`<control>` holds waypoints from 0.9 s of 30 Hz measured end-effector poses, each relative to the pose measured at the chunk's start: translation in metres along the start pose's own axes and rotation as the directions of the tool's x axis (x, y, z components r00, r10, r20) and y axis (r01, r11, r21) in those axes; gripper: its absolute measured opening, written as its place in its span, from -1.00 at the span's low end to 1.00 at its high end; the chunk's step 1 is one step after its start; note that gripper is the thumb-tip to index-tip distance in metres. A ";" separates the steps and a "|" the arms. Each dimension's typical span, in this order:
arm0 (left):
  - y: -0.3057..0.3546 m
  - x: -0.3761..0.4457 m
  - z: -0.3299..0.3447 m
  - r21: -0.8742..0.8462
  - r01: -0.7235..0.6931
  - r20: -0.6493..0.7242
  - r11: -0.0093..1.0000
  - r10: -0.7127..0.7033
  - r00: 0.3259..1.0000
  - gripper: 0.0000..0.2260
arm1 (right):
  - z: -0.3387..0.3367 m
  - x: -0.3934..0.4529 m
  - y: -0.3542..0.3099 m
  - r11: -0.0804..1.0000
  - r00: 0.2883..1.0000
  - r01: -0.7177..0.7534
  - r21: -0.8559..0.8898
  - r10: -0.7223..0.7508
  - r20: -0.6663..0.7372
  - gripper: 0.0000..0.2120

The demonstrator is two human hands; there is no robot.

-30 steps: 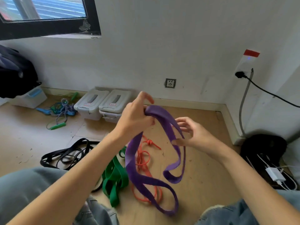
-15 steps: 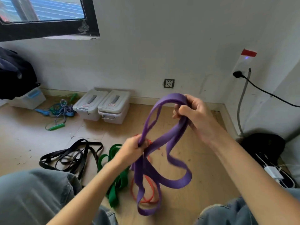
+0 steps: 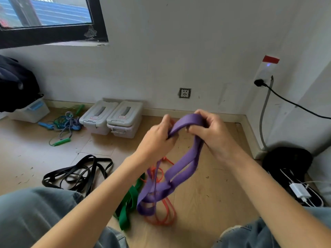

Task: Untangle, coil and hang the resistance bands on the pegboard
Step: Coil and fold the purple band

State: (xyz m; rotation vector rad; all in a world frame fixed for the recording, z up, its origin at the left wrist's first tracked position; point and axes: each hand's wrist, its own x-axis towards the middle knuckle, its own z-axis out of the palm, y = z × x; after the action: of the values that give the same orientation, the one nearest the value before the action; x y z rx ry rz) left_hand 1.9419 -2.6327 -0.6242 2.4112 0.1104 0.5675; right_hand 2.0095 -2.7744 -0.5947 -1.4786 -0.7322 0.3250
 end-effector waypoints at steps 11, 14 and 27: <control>-0.039 -0.006 -0.003 -0.516 0.146 0.022 0.844 -0.157 0.987 -0.91 | 0.006 -0.017 0.013 0.966 0.971 -0.173 -0.191 0.200 0.129 -0.85; -0.040 -0.008 -0.001 -0.456 0.137 0.094 0.879 -0.105 0.990 -0.88 | 0.006 -0.008 0.010 0.988 0.988 -0.150 0.032 0.149 0.031 -0.77; -0.059 -0.026 0.014 -0.425 0.330 0.321 0.843 -0.201 0.926 -0.61 | 0.002 0.028 -0.037 0.980 0.976 0.004 -0.198 0.040 0.216 -0.65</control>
State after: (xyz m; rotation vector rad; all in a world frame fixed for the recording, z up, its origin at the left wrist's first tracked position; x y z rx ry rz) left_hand 1.9282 -2.5996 -0.6798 1.9217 0.1706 0.1135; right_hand 2.0203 -2.7589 -0.5520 -1.6543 -0.9502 0.4447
